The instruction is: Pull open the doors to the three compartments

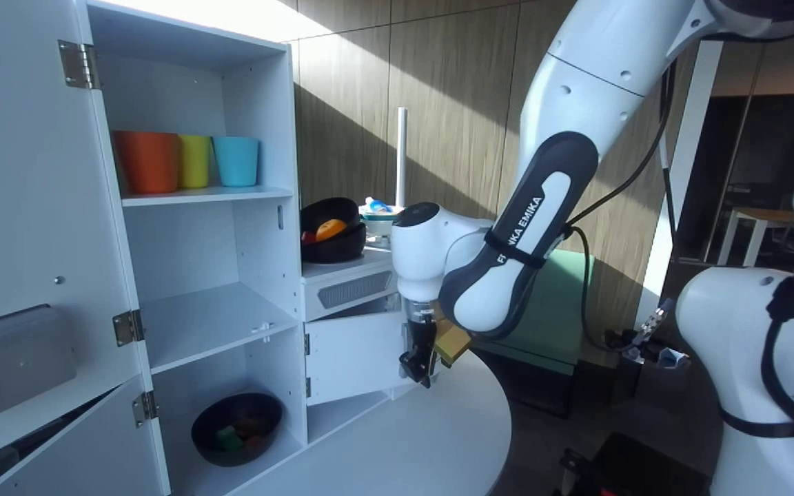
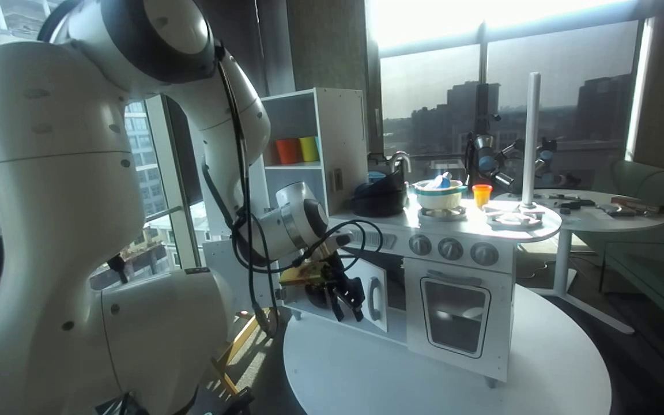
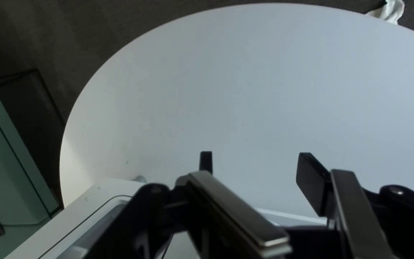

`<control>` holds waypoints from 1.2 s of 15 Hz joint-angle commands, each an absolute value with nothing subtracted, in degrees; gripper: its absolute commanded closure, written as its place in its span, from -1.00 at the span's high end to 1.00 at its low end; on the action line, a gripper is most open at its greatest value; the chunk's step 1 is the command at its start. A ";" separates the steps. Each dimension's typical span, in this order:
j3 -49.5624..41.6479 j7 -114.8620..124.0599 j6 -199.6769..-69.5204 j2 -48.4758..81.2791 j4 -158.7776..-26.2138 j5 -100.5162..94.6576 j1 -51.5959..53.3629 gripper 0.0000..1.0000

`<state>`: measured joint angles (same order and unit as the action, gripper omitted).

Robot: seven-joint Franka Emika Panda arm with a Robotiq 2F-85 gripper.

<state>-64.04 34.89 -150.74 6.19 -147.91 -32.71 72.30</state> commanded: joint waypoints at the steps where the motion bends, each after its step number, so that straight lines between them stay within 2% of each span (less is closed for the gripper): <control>1: -66.12 32.95 -134.60 -3.15 -145.67 -28.23 72.99 0.91; 2: -66.48 36.46 -131.06 -4.92 -143.77 -29.46 72.05 0.99; 7: -69.87 37.35 -130.28 -8.06 -136.98 -26.55 67.64 1.00; 8: -60.69 34.43 -132.23 -5.38 -135.76 -21.21 57.13 1.00; 9: -58.96 33.78 -132.87 -5.21 -134.50 -18.01 54.51 1.00; 13: -42.79 31.99 -138.72 -2.83 -131.11 -3.29 36.44 1.00; 18: -20.73 28.96 -156.56 2.31 -133.02 11.13 16.60 1.00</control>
